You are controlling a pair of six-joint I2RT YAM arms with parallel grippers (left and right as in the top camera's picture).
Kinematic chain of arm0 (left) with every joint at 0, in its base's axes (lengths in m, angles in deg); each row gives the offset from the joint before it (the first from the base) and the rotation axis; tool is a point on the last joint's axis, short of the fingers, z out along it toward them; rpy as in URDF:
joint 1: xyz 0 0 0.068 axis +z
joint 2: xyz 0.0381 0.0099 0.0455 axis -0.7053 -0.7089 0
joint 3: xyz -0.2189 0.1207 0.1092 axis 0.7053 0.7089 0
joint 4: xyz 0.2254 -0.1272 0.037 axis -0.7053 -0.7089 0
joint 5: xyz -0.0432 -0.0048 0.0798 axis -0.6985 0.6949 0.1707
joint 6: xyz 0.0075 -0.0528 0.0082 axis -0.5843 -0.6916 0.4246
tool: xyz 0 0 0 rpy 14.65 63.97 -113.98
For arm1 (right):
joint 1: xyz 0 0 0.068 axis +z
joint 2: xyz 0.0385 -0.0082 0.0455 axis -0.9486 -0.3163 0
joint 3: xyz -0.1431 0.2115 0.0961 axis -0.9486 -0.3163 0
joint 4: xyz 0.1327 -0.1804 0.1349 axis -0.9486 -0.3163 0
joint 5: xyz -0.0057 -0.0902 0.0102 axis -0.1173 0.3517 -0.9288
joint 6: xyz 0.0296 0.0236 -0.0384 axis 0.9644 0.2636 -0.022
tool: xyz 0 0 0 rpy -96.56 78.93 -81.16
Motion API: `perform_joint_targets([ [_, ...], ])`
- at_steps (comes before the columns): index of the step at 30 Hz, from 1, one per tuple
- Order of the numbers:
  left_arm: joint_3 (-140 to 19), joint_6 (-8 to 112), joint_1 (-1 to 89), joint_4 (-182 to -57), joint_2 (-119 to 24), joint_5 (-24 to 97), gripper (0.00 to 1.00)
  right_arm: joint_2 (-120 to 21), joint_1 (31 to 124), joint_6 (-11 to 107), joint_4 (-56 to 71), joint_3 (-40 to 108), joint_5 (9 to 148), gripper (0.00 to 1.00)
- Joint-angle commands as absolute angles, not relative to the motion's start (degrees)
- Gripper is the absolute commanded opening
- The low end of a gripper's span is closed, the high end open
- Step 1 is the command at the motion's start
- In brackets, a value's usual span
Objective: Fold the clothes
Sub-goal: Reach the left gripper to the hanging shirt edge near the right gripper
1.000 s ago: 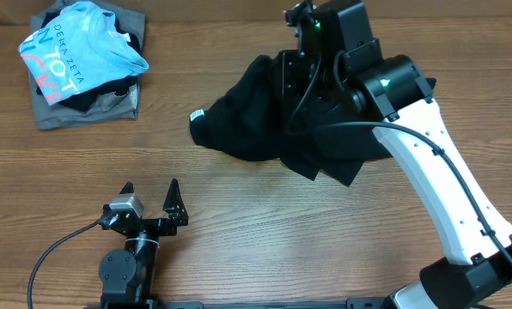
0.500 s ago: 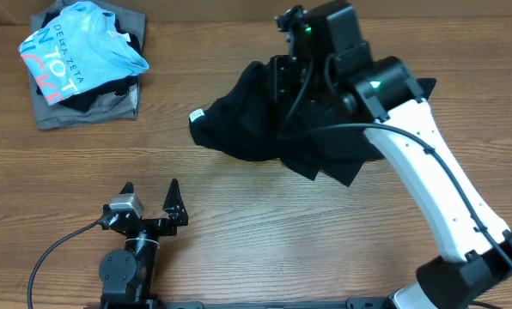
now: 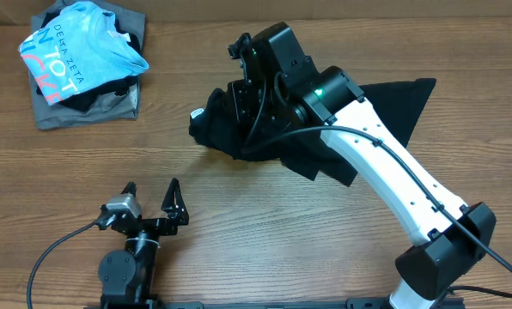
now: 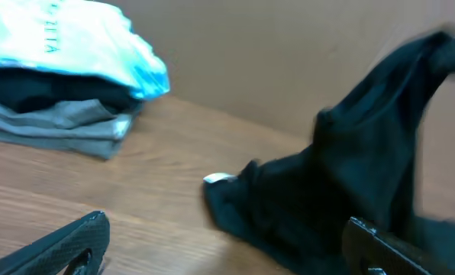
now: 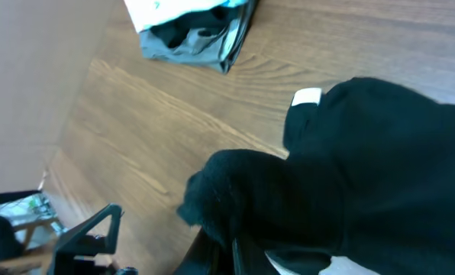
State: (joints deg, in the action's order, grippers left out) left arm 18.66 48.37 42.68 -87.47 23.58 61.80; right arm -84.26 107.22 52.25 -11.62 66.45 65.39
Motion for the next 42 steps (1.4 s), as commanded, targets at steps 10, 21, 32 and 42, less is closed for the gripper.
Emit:
perform_joint_targets([
  [10,15.0,43.7,42.5,-80.3,24.2,37.8,1.00,-83.2,112.8,52.5,-11.9,67.0,61.6,0.04],
  [21,5.4,66.3,42.5,-90.3,22.0,27.0,1.00,-83.2,111.4,52.3,-12.9,67.0,64.0,0.04],
  [32,0.8,71.6,42.7,-95.6,5.0,33.3,1.00,-83.2,111.4,52.3,-14.4,67.0,65.9,0.04],
  [42,-20.4,84.3,42.7,-99.3,-33.3,28.7,1.00,-82.7,111.3,50.1,-15.7,67.0,58.0,0.04],
])
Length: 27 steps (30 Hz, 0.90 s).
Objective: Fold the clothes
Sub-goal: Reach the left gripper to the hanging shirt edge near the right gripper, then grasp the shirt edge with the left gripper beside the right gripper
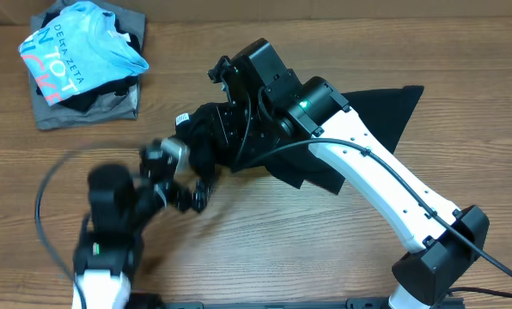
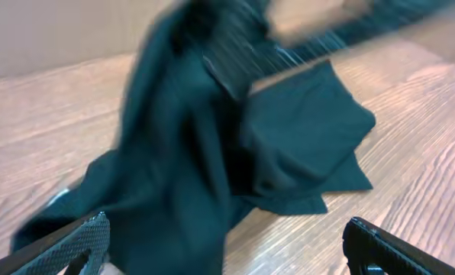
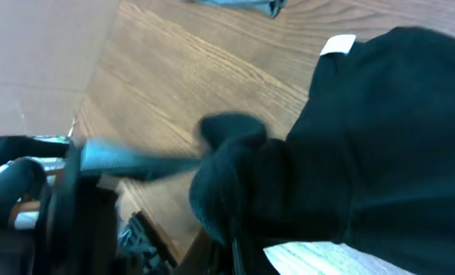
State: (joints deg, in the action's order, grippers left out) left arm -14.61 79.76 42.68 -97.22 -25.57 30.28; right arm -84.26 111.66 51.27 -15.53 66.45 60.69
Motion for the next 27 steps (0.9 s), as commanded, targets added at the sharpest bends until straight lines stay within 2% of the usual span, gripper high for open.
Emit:
perform_joint_targets([
  [1,-22.1,84.3,42.7,-100.7,-35.9,28.7,1.00,-82.6,111.2,50.0,-16.1,67.0,58.0,0.04],
  [6,-29.3,84.3,42.7,-107.8,-45.6,33.4,1.00,-81.4,109.5,48.8,-17.5,67.0,58.0,0.04],
  [11,-30.3,85.0,42.7,-107.6,-47.5,39.5,1.00,-80.3,107.2,48.7,-19.0,67.0,58.0,0.04],
  [15,-30.6,87.3,43.8,-106.7,-47.4,38.9,1.00,-79.1,106.3,46.0,-21.3,67.0,56.0,0.04],
  [23,-30.6,93.0,47.6,-106.2,-47.5,15.2,1.00,-76.9,106.2,44.1,-23.8,67.0,50.0,0.04],
  [27,-30.6,94.6,47.5,-106.2,-47.9,10.2,1.00,-76.9,106.2,42.9,-25.8,67.0,49.9,0.04],
])
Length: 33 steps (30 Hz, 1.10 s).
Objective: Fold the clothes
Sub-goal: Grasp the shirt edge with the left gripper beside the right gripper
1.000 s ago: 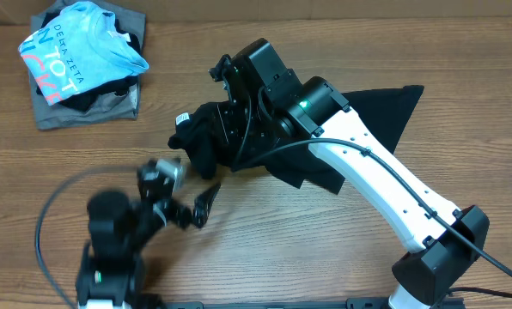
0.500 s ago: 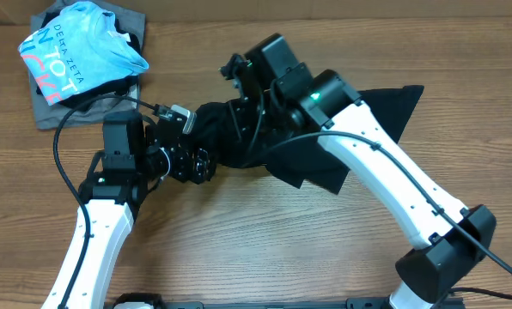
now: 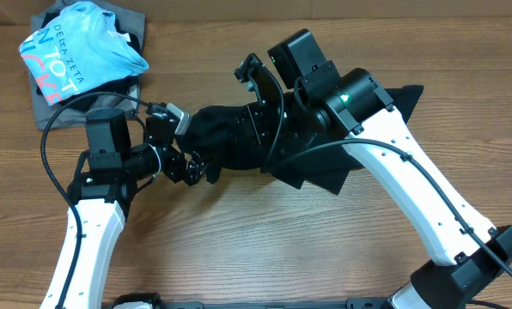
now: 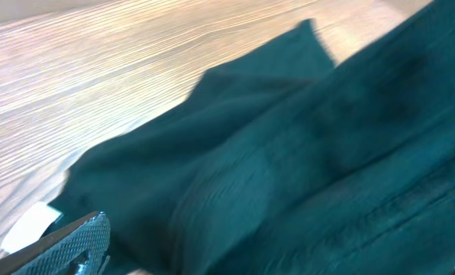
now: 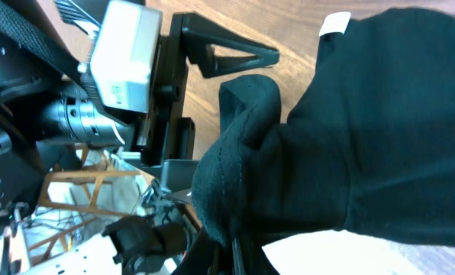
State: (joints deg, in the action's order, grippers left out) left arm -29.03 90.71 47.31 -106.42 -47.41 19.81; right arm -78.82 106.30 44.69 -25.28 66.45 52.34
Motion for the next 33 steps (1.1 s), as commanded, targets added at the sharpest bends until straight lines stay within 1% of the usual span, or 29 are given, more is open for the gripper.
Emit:
perform_joint_targets([
  [1,-30.6,95.2,47.5,-106.1,-48.1,8.2,1.00,-76.9,106.2,42.9,-25.9,67.0,49.7,0.04],
  [4,-30.6,97.5,47.5,-106.0,-49.7,1.8,1.00,-76.9,106.2,42.9,-26.0,67.0,48.7,0.04],
  [6,-30.6,97.6,47.5,-106.0,-51.1,0.5,1.00,-76.9,106.3,42.9,-26.0,67.0,48.8,0.04],
  [11,-30.6,97.3,47.5,-106.2,-53.7,0.3,1.00,-76.9,106.3,42.9,-26.0,67.0,48.9,0.04],
  [22,-30.8,96.7,47.5,-106.2,-53.4,0.3,1.00,-76.9,105.6,42.7,-26.4,67.0,51.9,0.04],
  [23,-30.8,96.7,47.5,-106.2,-53.4,0.4,0.98,-76.9,105.6,42.7,-26.6,67.0,52.6,0.04],
  [24,-30.8,96.7,47.5,-106.2,-53.4,0.4,0.85,-76.9,105.6,42.7,-26.7,67.0,53.4,0.04],
  [25,-30.8,96.7,47.6,-106.2,-53.4,0.4,0.63,-76.9,105.5,42.7,-26.9,67.0,54.3,0.04],
  [26,-30.8,96.7,47.6,-106.2,-53.4,0.6,0.52,-76.9,105.5,42.7,-27.0,67.0,55.4,0.04],
  [27,-30.8,96.5,47.8,-106.2,-53.4,0.6,0.53,-76.9,105.3,42.7,-27.2,67.0,56.2,0.04],
  [28,-30.8,96.0,48.1,-106.2,-53.4,0.6,0.79,-76.9,105.0,42.7,-27.3,67.0,56.7,0.04],
  [29,-30.8,96.0,48.6,-106.3,-53.4,0.5,1.00,-76.9,104.6,42.7,-27.4,67.0,56.8,0.04],
  [30,-30.8,96.0,49.0,-106.3,-53.4,0.5,0.97,-76.9,104.3,42.7,-27.5,67.0,56.8,0.04],
  [32,-30.8,96.0,49.7,-106.2,-53.4,0.3,0.97,-76.9,103.5,42.7,-27.6,67.0,56.8,0.04],
  [33,-30.8,96.0,50.0,-106.3,-53.4,0.3,0.90,-76.9,103.2,42.7,-27.6,67.0,56.8,0.04],
])
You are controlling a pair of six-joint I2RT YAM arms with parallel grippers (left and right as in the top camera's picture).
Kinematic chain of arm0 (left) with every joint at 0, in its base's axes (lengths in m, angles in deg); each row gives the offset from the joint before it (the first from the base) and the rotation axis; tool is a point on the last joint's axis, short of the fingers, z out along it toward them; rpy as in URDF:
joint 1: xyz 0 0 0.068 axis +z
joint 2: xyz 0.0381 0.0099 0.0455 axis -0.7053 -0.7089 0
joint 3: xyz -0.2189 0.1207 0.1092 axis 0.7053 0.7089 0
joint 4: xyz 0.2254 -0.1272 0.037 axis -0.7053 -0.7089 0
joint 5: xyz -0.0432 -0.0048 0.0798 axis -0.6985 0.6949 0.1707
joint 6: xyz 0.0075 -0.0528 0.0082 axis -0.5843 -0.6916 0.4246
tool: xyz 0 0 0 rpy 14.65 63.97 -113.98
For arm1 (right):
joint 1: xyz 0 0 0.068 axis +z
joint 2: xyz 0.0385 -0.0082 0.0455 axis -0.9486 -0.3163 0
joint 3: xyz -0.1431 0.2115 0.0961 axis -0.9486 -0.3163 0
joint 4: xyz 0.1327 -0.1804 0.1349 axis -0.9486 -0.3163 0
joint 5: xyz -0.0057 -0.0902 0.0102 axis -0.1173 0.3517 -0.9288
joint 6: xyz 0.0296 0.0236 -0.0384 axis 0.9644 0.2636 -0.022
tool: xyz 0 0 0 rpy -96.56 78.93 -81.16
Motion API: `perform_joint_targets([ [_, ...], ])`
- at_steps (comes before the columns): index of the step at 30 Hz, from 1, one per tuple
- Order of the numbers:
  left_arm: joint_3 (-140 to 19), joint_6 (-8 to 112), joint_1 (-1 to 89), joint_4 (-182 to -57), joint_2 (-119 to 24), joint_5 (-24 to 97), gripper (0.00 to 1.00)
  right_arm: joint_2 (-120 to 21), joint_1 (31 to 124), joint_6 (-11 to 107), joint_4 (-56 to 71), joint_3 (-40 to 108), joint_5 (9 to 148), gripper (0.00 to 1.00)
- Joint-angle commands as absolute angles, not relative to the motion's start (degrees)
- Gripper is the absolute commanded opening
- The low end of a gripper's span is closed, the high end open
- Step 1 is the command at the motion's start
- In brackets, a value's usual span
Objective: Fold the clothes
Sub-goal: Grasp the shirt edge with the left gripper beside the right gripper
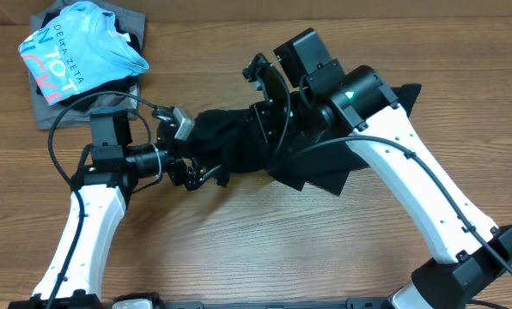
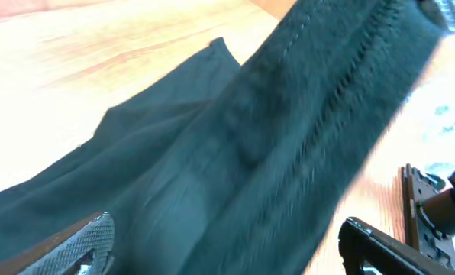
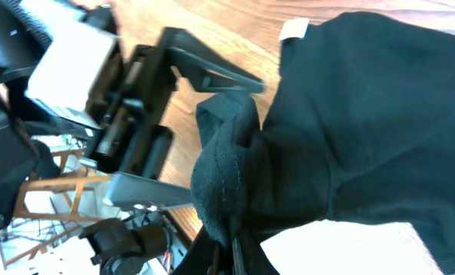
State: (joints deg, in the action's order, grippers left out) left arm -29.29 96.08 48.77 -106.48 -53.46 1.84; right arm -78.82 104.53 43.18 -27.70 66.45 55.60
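A black garment (image 1: 232, 142) lies bunched mid-table, its flat part spreading to the right. My right gripper (image 1: 266, 116) is shut on a raised fold of it; in the right wrist view the cloth (image 3: 365, 99) hangs from the right gripper (image 3: 231, 248). My left gripper (image 1: 198, 163) is open at the garment's left end. The left wrist view shows dark cloth (image 2: 250, 153) filling the space between the spread fingers of the left gripper (image 2: 227, 248). A white label (image 3: 294, 29) shows at the collar.
A pile of folded clothes (image 1: 80, 64) sits at the table's far left corner, a light blue printed shirt on top of grey ones. Bare wooden table (image 1: 256, 249) runs along the front. The left arm's cable (image 1: 63, 124) loops near the pile.
My left gripper has moved a little to the right, further onto the garment's left end, so that cloth now fills the space between its open fingers. The right gripper still holds its fold.
At first my left arm was parked, open, at the front edge while the right gripper held the black garment bunched up. Then the left arm was out toward the garment. Later it stood open at the garment's left end, and now the cloth is between its fingers.
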Motion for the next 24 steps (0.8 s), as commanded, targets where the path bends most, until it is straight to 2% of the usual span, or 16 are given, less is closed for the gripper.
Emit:
perform_joint_targets([
  [1,-30.8,96.0,50.2,-106.3,-53.4,0.2,0.83,-76.9,103.0,42.7,-27.6,67.0,56.8,0.04],
  [2,-30.8,95.8,50.2,-106.3,-53.4,0.2,0.80,-76.9,102.9,42.7,-27.7,67.0,56.8,0.04],
  [4,-30.8,95.8,50.2,-106.2,-53.4,0.1,0.60,-76.9,102.9,42.7,-27.7,67.0,56.8,0.04],
  [5,-30.8,95.9,50.2,-106.2,-53.4,0.0,0.55,-76.9,102.9,42.7,-27.7,67.0,56.8,0.04],
  [6,-30.8,95.9,50.2,-106.2,-53.4,0.1,0.55,-76.9,102.9,42.7,-27.7,67.0,56.8,0.04],
  [8,-30.8,95.9,50.2,-106.2,-53.4,0.0,0.63,-76.9,102.9,42.7,-27.7,67.0,56.8,0.04],
  [15,-30.8,96.0,49.9,-106.1,-53.4,-0.1,0.66,-76.9,103.0,42.7,-27.7,67.0,56.5,0.04],
  [22,-30.8,96.5,49.3,-105.7,-53.5,0.6,0.39,-76.9,103.0,42.7,-27.7,67.0,55.0,0.04],
  [23,-30.8,96.5,49.3,-105.6,-53.5,0.5,0.31,-76.9,103.0,42.7,-27.7,67.0,54.3,0.04],
  [24,-30.8,96.5,49.3,-105.6,-53.5,0.5,0.19,-76.9,103.0,42.7,-27.7,67.0,53.8,0.04],
])
